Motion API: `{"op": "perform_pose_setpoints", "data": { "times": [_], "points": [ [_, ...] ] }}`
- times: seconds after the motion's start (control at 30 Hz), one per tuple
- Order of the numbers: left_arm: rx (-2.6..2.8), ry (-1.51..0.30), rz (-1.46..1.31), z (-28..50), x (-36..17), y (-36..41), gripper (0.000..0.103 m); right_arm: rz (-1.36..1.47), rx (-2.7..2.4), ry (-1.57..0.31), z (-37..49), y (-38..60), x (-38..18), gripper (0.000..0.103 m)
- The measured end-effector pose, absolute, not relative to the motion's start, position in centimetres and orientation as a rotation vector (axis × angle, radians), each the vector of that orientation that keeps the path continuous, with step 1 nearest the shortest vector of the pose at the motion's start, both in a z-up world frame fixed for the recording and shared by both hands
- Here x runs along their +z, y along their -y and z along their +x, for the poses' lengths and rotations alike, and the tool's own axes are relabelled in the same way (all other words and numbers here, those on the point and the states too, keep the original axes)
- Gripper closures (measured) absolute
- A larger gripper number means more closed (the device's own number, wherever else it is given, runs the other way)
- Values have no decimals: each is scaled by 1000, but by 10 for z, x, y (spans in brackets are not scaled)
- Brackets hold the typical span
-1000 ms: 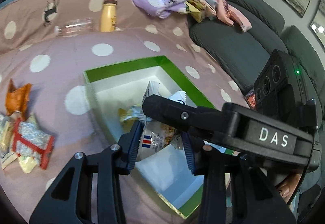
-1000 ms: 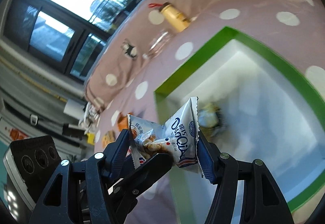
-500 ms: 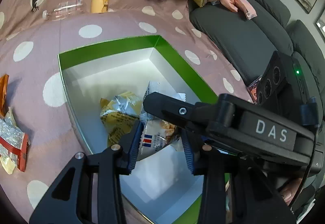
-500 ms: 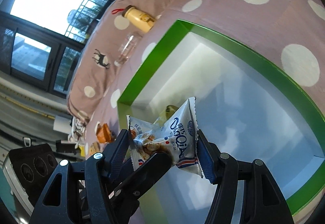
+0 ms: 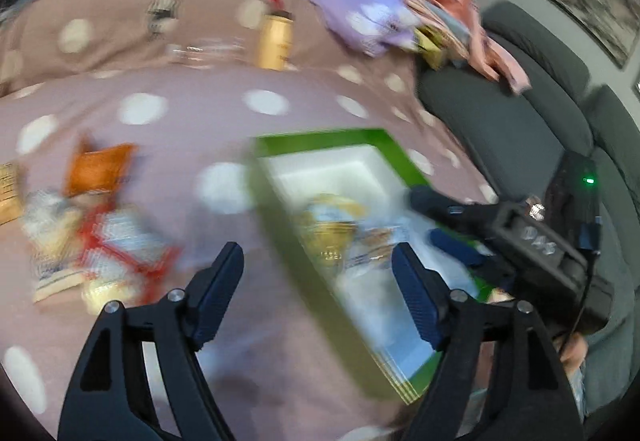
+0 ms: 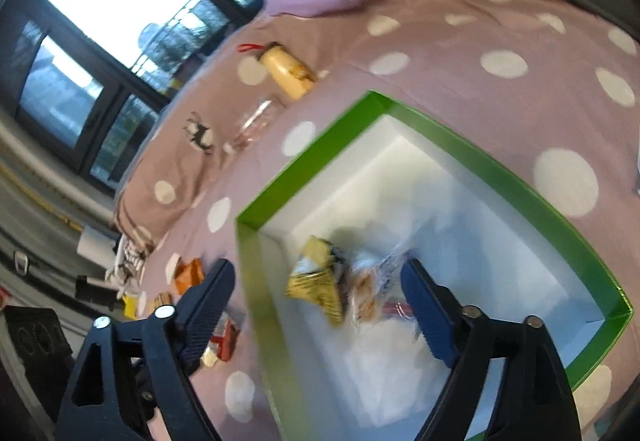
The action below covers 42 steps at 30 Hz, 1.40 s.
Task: Organize snacks
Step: 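Grasp the yellow rice-cracker bag on the bed with the right gripper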
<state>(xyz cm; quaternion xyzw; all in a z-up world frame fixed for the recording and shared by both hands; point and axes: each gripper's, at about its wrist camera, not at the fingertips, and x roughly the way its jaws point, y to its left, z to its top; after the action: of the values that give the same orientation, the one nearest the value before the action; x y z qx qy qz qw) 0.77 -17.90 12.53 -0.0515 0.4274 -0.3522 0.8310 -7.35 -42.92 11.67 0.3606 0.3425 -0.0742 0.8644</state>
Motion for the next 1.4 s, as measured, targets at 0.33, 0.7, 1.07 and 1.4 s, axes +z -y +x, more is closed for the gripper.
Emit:
{"op": "perform_pose_setpoints", "data": {
  "times": [0.33,0.7,1.07,1.4],
  "points": [
    [-284,-929,-294,7,99,-24,18,529,91,-776,-35,323,129,5],
    [-105,-940,-496,11,74,-111,16,316,309,-999,47,162,117,5],
    [-67,-959,-495,24,59,-132,16,126,297,-1155,161,44,80,5],
    [-61,-963,-510,23,56,-142,16,10,198,-1182,198,3,41,30]
  ]
}}
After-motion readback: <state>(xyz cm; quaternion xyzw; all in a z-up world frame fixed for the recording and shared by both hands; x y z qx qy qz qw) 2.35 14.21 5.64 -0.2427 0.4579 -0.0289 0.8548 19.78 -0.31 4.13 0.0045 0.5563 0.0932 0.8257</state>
